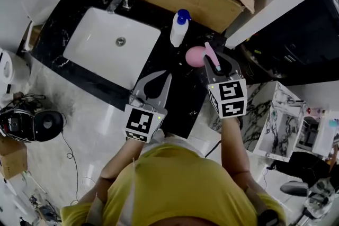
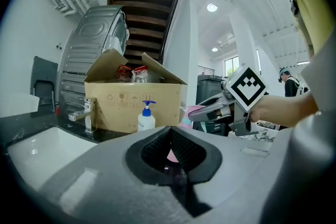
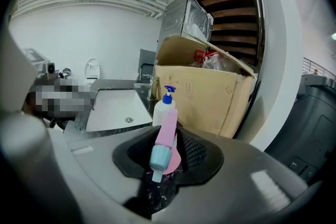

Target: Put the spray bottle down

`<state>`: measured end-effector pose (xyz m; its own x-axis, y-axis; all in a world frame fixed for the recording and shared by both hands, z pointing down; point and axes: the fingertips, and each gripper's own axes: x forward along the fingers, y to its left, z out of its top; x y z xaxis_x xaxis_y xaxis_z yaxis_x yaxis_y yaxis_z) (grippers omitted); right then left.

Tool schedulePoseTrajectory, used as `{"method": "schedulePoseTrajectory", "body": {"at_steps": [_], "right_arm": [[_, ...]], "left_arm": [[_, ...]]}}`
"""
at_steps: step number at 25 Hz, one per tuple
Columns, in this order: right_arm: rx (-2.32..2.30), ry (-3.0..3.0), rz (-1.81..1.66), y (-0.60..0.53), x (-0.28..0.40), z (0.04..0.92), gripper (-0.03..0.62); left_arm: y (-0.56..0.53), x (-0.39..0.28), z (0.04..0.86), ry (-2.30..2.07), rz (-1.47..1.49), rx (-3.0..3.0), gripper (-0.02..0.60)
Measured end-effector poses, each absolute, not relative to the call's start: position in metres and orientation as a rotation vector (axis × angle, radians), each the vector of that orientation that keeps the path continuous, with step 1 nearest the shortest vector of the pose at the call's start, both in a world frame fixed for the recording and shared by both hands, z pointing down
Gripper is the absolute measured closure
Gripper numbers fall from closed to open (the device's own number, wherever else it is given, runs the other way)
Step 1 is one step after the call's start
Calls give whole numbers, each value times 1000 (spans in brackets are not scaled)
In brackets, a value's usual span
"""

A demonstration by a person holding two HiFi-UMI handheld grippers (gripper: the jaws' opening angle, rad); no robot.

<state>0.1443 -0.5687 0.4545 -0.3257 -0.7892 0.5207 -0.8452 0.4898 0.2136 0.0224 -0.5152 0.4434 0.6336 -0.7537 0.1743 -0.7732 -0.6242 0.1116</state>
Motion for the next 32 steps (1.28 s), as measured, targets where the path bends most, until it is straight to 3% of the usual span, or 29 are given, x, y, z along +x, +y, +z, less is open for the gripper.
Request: {"method": "schedulePoseTrajectory", "body": {"at_steps": [6, 14, 20, 25, 29, 32], "right_arm": [[1355, -2178, 99, -578, 142, 448, 497], [1397, -2170, 102, -580, 150, 442, 416], [1434, -2174, 117, -566, 157, 437, 411], [1510, -2199, 146, -544, 166, 426, 472], [1592, -2199, 153, -523, 178, 417, 592], [1634, -2201, 130, -506, 182, 409, 594]], "left_arm": [[-514, 18, 445, -1270, 170, 2665, 581], [-507, 21, 444, -1266, 168, 2666, 581], [-501, 24, 437, -1265, 158, 2681, 581], [-492, 29, 429, -1252, 147, 2705, 581], [-479, 34, 423, -1238, 142, 2716, 581], [-470, 35, 415, -1245, 126, 2733, 581]]}}
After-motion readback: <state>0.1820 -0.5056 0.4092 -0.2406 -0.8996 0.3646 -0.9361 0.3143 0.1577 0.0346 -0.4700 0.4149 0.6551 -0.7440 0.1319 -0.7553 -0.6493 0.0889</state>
